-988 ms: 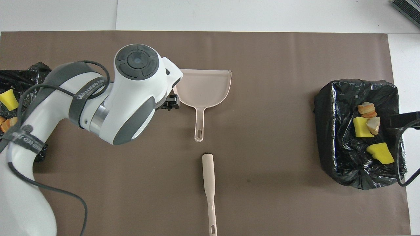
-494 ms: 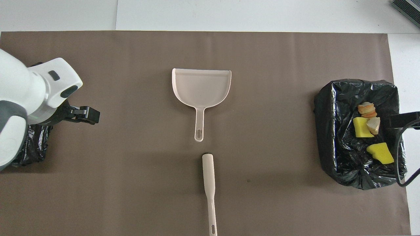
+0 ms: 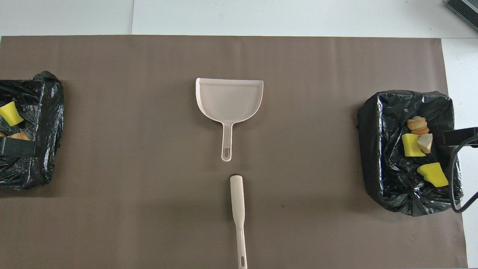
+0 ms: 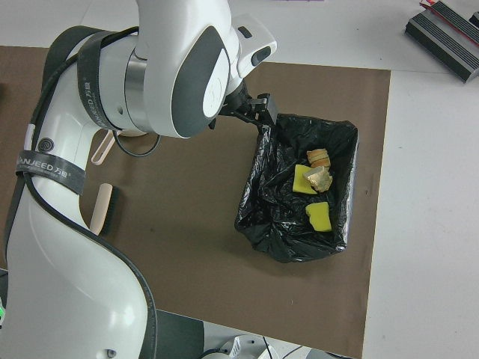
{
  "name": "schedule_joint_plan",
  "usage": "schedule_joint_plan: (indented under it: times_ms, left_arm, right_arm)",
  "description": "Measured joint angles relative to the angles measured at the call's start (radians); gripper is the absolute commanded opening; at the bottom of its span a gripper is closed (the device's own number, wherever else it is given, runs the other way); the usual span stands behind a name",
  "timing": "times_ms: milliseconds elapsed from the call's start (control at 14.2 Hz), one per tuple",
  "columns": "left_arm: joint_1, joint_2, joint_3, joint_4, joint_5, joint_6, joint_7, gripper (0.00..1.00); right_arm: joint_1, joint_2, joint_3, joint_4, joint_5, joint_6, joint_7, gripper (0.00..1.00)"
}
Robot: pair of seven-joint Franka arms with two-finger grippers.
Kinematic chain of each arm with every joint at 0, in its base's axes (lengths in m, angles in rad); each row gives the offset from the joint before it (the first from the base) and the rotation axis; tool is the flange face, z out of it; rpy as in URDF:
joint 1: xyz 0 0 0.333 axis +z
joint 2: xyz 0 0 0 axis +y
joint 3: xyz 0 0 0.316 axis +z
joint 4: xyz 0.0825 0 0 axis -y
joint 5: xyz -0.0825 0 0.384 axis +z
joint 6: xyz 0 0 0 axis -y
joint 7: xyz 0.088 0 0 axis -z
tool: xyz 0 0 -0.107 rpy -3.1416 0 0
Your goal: Sweep and dump trash in bin
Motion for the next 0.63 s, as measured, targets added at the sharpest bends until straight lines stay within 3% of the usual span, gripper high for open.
schedule_joint_plan:
  times_ms: [212, 635]
  left_arm:
    - [0.000, 0.016, 0.000, 0.094, 0.000, -0.078, 0.000, 1.00]
    - [0.000, 0.133, 0.000, 0.246, 0.000, -0.158, 0.000, 1.00]
  right_arm:
    - [0.000, 0.000, 0.000, 0.000, 0.000, 0.000, 0.000, 1.00]
    - [0.000, 0.000, 0.000, 0.000, 0.000, 0.000, 0.000, 1.00]
